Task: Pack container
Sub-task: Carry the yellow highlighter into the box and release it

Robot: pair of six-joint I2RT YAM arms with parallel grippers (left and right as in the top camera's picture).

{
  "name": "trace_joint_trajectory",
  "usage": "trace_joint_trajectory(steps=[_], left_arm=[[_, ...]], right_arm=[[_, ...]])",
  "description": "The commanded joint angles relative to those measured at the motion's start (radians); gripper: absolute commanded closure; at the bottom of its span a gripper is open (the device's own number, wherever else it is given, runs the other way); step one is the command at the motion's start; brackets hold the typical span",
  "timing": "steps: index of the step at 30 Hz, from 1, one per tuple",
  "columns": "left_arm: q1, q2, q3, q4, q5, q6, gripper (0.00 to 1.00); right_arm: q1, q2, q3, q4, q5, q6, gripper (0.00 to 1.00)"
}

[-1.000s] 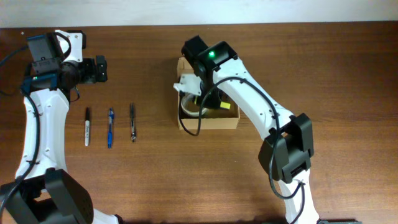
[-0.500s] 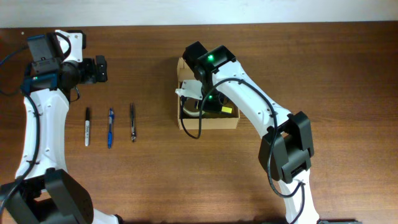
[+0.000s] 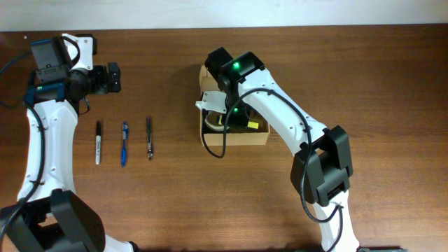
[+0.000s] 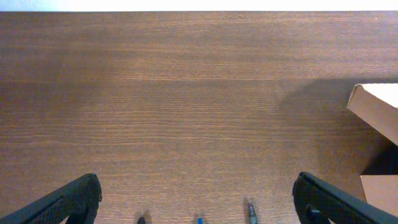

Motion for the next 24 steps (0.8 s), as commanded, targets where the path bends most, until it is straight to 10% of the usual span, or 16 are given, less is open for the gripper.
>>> trace_joint_trajectory(steps=[1, 11, 13, 24], left_arm=[[0.003, 0.010, 0.021, -0.001, 0.011, 0.016, 0.01], [0.003, 0.010, 0.021, -0.001, 0.011, 0.016, 0.01], [0.003, 0.010, 0.021, -0.001, 0.011, 0.016, 0.01], [0.003, 0.010, 0.021, -0.001, 0.011, 0.016, 0.01]], right_arm=[[0.007, -0.021, -0.026, 0.002, -0.026, -0.010, 0.96], [0.007, -0.021, -0.080, 0.030, -0.025, -0.008, 0.94], [0.007, -0.021, -0.080, 0.030, -0.025, -0.005, 0.76], [0.004, -0.122, -0.037, 0.045, -0.020, 0.045, 0.50]])
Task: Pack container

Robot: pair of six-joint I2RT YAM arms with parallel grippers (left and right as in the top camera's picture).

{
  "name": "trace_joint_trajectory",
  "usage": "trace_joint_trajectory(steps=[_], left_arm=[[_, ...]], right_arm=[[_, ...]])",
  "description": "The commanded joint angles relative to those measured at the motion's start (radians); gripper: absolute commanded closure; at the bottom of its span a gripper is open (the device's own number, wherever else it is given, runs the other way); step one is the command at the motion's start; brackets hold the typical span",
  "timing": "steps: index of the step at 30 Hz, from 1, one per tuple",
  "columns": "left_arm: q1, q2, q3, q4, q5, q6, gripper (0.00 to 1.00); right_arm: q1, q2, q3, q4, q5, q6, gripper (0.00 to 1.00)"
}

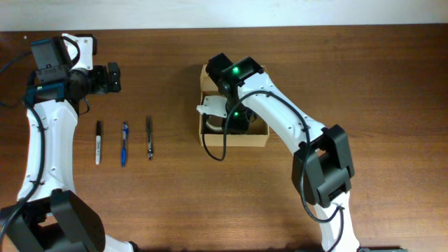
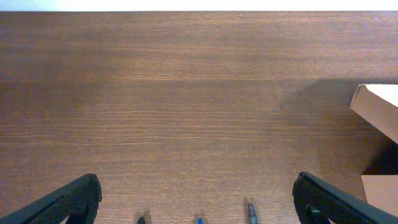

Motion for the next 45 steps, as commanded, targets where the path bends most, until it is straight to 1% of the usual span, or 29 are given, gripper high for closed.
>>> trace_joint_trajectory(steps=[1, 3, 5, 7, 9, 11, 13, 14, 15, 16, 19, 21, 22, 23, 25, 29, 36, 37, 38, 39, 40, 41, 42, 43, 45], left_arm=[[0.003, 0.010, 0.021, -0.001, 0.011, 0.016, 0.00], [0.003, 0.010, 0.021, -0.001, 0.011, 0.017, 0.01], [0.003, 0.010, 0.021, -0.001, 0.011, 0.016, 0.00], [0.003, 0.010, 0.021, -0.001, 0.011, 0.016, 0.01], [0.003, 0.010, 0.021, -0.001, 0.011, 0.016, 0.01], [0.003, 0.010, 0.021, -0.001, 0.011, 0.016, 0.01], [0.003, 0.010, 0.021, -0.001, 0.011, 0.016, 0.01], [0.003, 0.010, 0.021, -0.001, 0.011, 0.016, 0.01], [0.003, 0.010, 0.021, -0.001, 0.011, 0.016, 0.01], [0.003, 0.010, 0.021, -0.001, 0.011, 0.016, 0.01], [0.003, 0.010, 0.021, 0.000, 0.011, 0.016, 0.01], [0.003, 0.010, 0.021, 0.000, 0.011, 0.017, 0.01], [0.003, 0.010, 0.021, 0.000, 0.011, 0.017, 0.01], [0.003, 0.010, 0.021, 0.000, 0.016, 0.015, 0.01], [0.001, 0.010, 0.021, -0.007, 0.016, 0.015, 0.01], [-0.005, 0.011, 0.021, -0.079, 0.031, 0.016, 0.01], [-0.005, 0.013, 0.018, -0.313, 0.018, 0.016, 0.01], [-0.005, 0.013, 0.016, -0.344, 0.005, 0.016, 0.00], [-0.005, 0.013, 0.014, -0.370, -0.016, 0.016, 0.03], [-0.005, 0.013, 0.012, -0.400, -0.060, 0.015, 0.11], [-0.005, 0.013, 0.011, -0.434, -0.122, 0.005, 0.16], [-0.004, 0.013, 0.010, -0.463, -0.195, -0.023, 0.15], [-0.004, 0.013, 0.010, -0.488, -0.248, -0.041, 0.08], [-0.002, 0.014, 0.008, -0.511, -0.292, -0.051, 0.05], [0.010, 0.017, 0.006, -0.534, -0.316, -0.051, 0.03]], right_arm=[[0.001, -0.119, 0.047, 0.002, 0.005, 0.045, 0.45], [-0.008, -0.161, 0.059, 0.005, 0.043, 0.097, 0.44], [-0.031, -0.211, 0.060, 0.012, 0.066, 0.135, 0.41], [-0.075, -0.267, 0.060, 0.031, 0.065, 0.195, 0.37], [-0.130, -0.317, 0.060, 0.054, 0.066, 0.269, 0.37], [-0.202, -0.369, 0.060, 0.085, 0.066, 0.374, 0.34], [-0.296, -0.427, 0.060, 0.111, 0.063, 0.488, 0.34], [-0.344, -0.453, 0.060, 0.119, 0.057, 0.527, 0.30], [-0.395, -0.478, 0.060, 0.126, 0.048, 0.565, 0.29], [-0.451, -0.502, 0.060, 0.129, 0.032, 0.596, 0.29], [-0.637, -0.549, 0.060, 0.132, -0.066, 0.668, 0.23], [-0.754, -0.553, 0.060, 0.115, -0.131, 0.703, 0.16], [-0.801, -0.550, 0.059, 0.101, -0.156, 0.704, 0.03], [-0.847, -0.542, 0.057, 0.084, -0.179, 0.707, 0.01], [-0.908, -0.525, 0.057, 0.054, -0.216, 0.707, 0.01], [-0.978, -0.496, 0.057, 0.034, -0.221, 0.706, 0.01], [-1.010, -0.481, 0.057, 0.034, -0.220, 0.706, 0.01], [-1.010, -0.481, 0.057, 0.034, -0.221, 0.706, 0.01], [-1.010, -0.481, 0.057, 0.034, -0.221, 0.706, 0.01], [-1.010, -0.481, 0.057, 0.034, -0.220, 0.706, 0.01], [-1.010, -0.481, 0.057, 0.034, -0.221, 0.706, 0.01], [-1.010, -0.481, 0.057, 0.034, -0.221, 0.706, 0.01], [-1.010, -0.481, 0.057, 0.034, -0.221, 0.706, 0.01], [-1.009, -0.481, 0.057, 0.034, -0.220, 0.706, 0.01], [-1.009, -0.481, 0.057, 0.034, -0.221, 0.706, 0.01]])
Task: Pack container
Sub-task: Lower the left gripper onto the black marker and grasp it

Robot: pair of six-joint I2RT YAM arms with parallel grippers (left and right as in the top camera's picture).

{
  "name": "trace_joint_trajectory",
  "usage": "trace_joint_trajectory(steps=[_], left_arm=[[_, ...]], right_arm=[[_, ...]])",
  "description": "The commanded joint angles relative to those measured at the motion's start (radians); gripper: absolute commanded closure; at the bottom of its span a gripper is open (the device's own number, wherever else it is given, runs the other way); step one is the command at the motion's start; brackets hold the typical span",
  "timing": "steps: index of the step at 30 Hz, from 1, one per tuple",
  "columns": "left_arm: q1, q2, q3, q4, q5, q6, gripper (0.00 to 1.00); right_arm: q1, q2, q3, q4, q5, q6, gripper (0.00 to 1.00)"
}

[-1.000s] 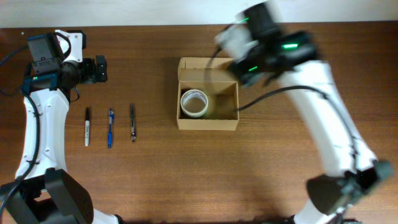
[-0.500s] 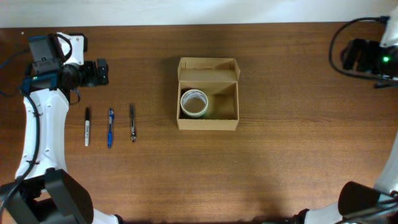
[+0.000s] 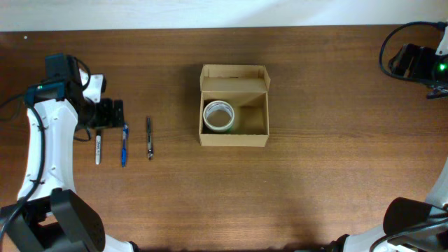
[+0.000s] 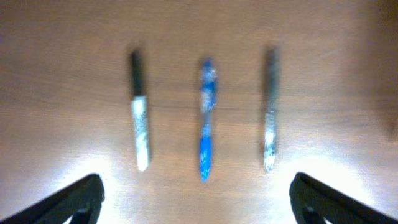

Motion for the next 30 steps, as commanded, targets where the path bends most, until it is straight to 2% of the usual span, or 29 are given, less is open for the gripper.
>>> trace_joint_trajectory(steps=[1, 4, 7, 14, 20, 21, 23, 25, 28, 30], left_arm=[[0.019, 0.018, 0.002, -0.017, -0.135, -0.028, 0.03], [0.058, 0.058, 0.002, -0.027, -0.130, 0.025, 0.03], [0.109, 0.124, 0.002, -0.042, -0.048, 0.108, 0.01], [0.196, 0.280, 0.002, -0.012, 0.048, 0.110, 0.08], [0.195, 0.372, 0.002, 0.050, 0.047, 0.134, 0.11], [0.192, 0.383, 0.002, 0.060, 0.047, 0.152, 0.15], [0.183, 0.395, 0.002, 0.071, 0.047, 0.178, 0.17], [0.176, 0.404, 0.002, 0.090, 0.040, 0.177, 0.18], [0.163, 0.421, 0.002, 0.109, -0.008, 0.170, 0.26], [0.152, 0.434, 0.002, 0.114, -0.051, 0.134, 0.27]], right_arm=[[-0.003, -0.001, 0.008, 0.000, -0.017, 0.012, 0.01], [-0.003, -0.001, 0.008, 0.000, -0.017, 0.012, 0.01], [-0.003, -0.001, 0.008, 0.000, -0.017, 0.012, 0.01], [-0.003, -0.001, 0.008, 0.000, -0.017, 0.012, 0.01], [-0.003, -0.001, 0.008, 0.000, -0.016, 0.012, 0.01], [-0.003, -0.001, 0.008, 0.000, -0.017, 0.012, 0.01], [-0.003, -0.001, 0.008, 0.000, -0.016, 0.012, 0.01], [-0.003, -0.001, 0.008, 0.000, -0.017, 0.012, 0.01], [-0.003, -0.001, 0.008, 0.000, -0.016, 0.012, 0.01], [-0.003, -0.001, 0.008, 0.000, -0.017, 0.012, 0.01]])
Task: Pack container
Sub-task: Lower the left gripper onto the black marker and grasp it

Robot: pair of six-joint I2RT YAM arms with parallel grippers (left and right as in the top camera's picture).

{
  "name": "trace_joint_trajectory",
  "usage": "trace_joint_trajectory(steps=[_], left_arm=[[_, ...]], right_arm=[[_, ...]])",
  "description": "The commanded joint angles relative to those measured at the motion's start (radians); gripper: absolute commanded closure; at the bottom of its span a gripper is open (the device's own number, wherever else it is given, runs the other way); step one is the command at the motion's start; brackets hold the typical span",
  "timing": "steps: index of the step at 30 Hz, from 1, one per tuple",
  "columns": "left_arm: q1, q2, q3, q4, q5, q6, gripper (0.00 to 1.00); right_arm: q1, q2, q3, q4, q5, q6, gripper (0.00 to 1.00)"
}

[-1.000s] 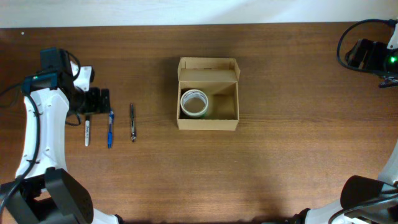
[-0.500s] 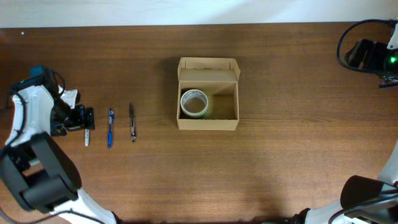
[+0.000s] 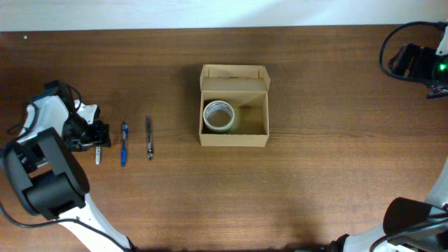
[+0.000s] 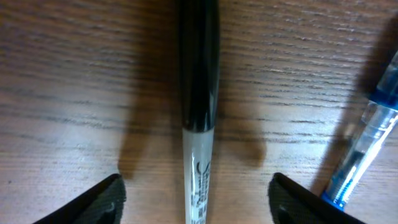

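Observation:
An open cardboard box (image 3: 234, 140) stands mid-table with a roll of tape (image 3: 218, 115) lying in its left half. At the left lie a black-and-white marker (image 4: 199, 118), a blue pen (image 3: 124, 143) and a dark pen (image 3: 149, 138), side by side. My left gripper (image 4: 198, 202) is open and low over the marker, one finger (image 4: 106, 199) on each side of its barrel. In the overhead view the gripper (image 3: 95, 136) hides most of the marker. My right arm (image 3: 418, 63) is at the far upper right, away from everything.
The blue pen (image 4: 364, 155) lies close beside the left gripper's right finger. The box's back flap (image 3: 234, 73) stands up. Bare wooden table (image 3: 336, 175) stretches between the box and the right arm.
My left gripper was open above all three pens; now it is down at the table, still open, straddling the marker. The box, tape roll and right arm have not moved.
At first my right gripper was down in the box and my left gripper waited open at the far left corner. Later the right arm stood at the upper right, the tape roll lay in the box, and the left gripper hung over the pens. Now it straddles the marker.

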Motion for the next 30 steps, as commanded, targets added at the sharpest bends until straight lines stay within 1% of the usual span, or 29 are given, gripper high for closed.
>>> trace_joint_trajectory(steps=[1, 5, 7, 10, 12, 15, 16, 25, 28, 30], left_arm=[[-0.021, 0.035, 0.002, 0.008, -0.080, -0.042, 0.28], [-0.051, 0.048, 0.002, 0.016, -0.121, -0.053, 0.28], [-0.061, 0.048, 0.002, 0.023, -0.150, -0.078, 0.30], [-0.072, 0.049, 0.002, 0.033, -0.161, -0.082, 0.40], [-0.074, 0.049, 0.002, 0.035, -0.161, -0.093, 0.63], [-0.074, 0.049, 0.002, 0.040, -0.150, -0.098, 0.93], [-0.074, 0.049, 0.002, 0.042, -0.144, -0.101, 0.98], [-0.074, 0.047, 0.022, 0.040, -0.070, -0.100, 0.98], [-0.074, 0.047, 0.092, -0.019, -0.009, -0.100, 0.98], [-0.075, 0.047, 0.195, -0.105, 0.043, -0.089, 0.98]], right_arm=[[-0.003, -0.001, 0.008, 0.000, -0.016, 0.009, 0.01], [-0.003, -0.001, 0.008, 0.000, -0.016, 0.009, 0.01], [-0.003, -0.001, 0.008, 0.000, -0.016, 0.009, 0.01], [-0.003, -0.001, 0.008, 0.000, -0.016, 0.009, 0.01], [-0.003, -0.001, 0.008, 0.000, -0.016, 0.009, 0.01], [-0.003, -0.001, 0.008, 0.000, -0.016, 0.009, 0.01], [-0.003, -0.001, 0.008, 0.000, -0.016, 0.009, 0.01], [-0.003, -0.001, 0.008, 0.000, -0.016, 0.009, 0.01], [-0.003, -0.001, 0.008, 0.000, -0.016, 0.009, 0.01], [-0.003, -0.001, 0.008, 0.000, -0.016, 0.009, 0.01]])
